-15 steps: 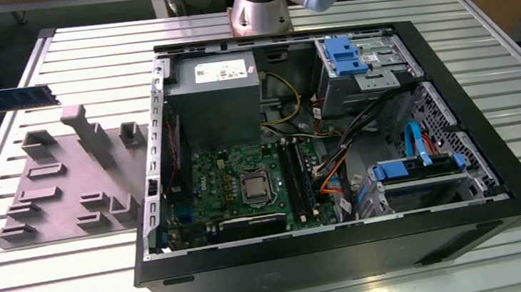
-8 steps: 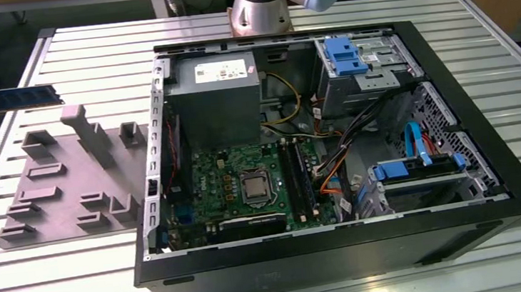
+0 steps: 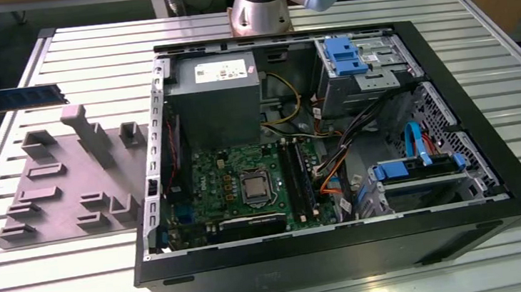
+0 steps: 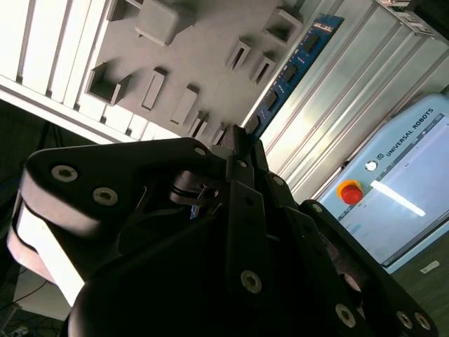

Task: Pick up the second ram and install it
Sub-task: 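Pick up the second ram and move it above second insertion slot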

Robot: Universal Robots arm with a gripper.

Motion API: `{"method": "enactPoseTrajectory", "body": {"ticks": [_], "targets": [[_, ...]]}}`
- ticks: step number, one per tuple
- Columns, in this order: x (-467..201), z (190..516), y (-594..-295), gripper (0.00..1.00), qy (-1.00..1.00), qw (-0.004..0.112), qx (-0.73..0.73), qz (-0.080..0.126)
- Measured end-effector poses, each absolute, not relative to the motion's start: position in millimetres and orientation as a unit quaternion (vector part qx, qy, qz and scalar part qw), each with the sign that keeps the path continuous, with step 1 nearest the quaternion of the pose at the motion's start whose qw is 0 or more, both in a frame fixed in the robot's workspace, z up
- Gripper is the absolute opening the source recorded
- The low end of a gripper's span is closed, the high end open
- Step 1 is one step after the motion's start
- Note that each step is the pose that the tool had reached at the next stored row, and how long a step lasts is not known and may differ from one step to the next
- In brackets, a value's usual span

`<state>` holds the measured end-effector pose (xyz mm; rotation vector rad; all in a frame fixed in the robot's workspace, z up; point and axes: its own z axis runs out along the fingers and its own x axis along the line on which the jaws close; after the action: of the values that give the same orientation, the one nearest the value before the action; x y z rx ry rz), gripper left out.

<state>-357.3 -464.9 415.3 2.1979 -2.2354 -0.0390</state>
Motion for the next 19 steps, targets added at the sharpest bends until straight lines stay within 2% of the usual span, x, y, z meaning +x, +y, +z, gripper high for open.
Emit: {"method": "enactPoseTrajectory", "body": {"ticks": [19], "targets": [[-346.7,415.3,-464.9,0.14,-0.713,0.003,0.701,-0.012]]}}
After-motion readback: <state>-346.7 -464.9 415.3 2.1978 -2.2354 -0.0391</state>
